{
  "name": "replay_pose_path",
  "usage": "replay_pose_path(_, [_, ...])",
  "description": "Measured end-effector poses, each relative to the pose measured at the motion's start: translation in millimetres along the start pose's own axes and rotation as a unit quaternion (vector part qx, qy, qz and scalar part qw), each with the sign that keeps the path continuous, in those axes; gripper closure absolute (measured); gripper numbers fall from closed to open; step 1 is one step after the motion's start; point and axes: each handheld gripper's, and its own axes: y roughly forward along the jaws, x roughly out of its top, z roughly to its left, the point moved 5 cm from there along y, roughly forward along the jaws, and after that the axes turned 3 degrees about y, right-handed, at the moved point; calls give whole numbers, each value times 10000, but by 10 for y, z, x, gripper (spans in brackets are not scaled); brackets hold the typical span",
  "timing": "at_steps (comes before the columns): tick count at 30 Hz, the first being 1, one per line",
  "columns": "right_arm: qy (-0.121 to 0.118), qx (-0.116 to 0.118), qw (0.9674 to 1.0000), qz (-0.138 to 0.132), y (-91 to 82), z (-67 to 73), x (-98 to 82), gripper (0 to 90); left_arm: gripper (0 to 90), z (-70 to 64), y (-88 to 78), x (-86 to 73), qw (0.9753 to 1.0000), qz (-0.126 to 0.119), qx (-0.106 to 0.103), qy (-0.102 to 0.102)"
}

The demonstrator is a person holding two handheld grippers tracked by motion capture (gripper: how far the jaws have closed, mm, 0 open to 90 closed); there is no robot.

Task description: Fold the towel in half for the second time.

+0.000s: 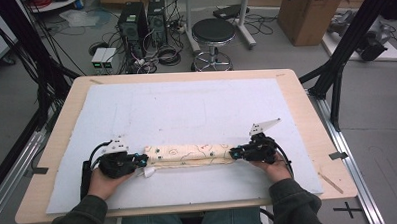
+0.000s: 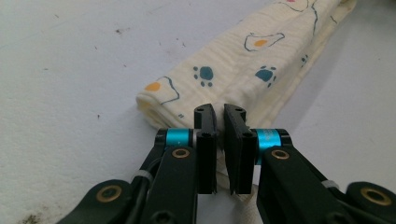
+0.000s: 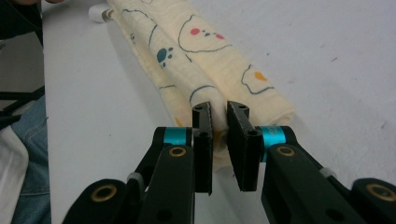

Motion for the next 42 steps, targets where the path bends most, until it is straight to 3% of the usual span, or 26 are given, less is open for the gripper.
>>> replay_pose_path(3, [11,37,10000,29,13,3,-23,758,763,-20,-1,0,9999,-13,-84,-60])
replay_pose_path(6, [78,168,9998,-79,-22,32,4,640,626,-48,-37,45,9995,-175,-251,-70])
replay_pose_path(8, [51,160,9996,-209,-72,68,47,560,541,-65,-71,93,9992,-304,-239,-36])
replay_pose_path(12, [-19,272,9983,-511,-159,139,166,535,476,-121,-126,204,9976,-590,-350,-21])
replay_pose_path(14, [-91,242,9984,-499,-143,164,220,552,470,-151,-105,256,9976,-594,-359,33])
replay_pose_path(16, [-172,197,9987,-441,-91,187,271,617,511,-179,-58,323,9974,-575,-413,98])
replay_pose_path(20, [-314,189,9991,-229,52,247,382,748,778,-226,116,454,9984,-348,-374,255])
replay_pose_path(22, [-377,204,9989,-162,129,281,443,781,823,-247,227,503,9983,-217,-426,324])
replay_pose_path(27, [-552,346,9979,30,352,342,540,802,855,-328,456,530,9976,67,-509,454])
replay_pose_path(32, [-712,321,9960,427,558,386,490,807,862,-354,538,460,9960,393,-595,539])
replay_pose_path(38, [-734,216,9945,711,606,363,358,807,860,-314,535,339,9949,651,-514,577])
replay_pose_path(42, [-775,112,9943,724,561,335,305,797,850,-295,485,308,9947,693,-453,610])
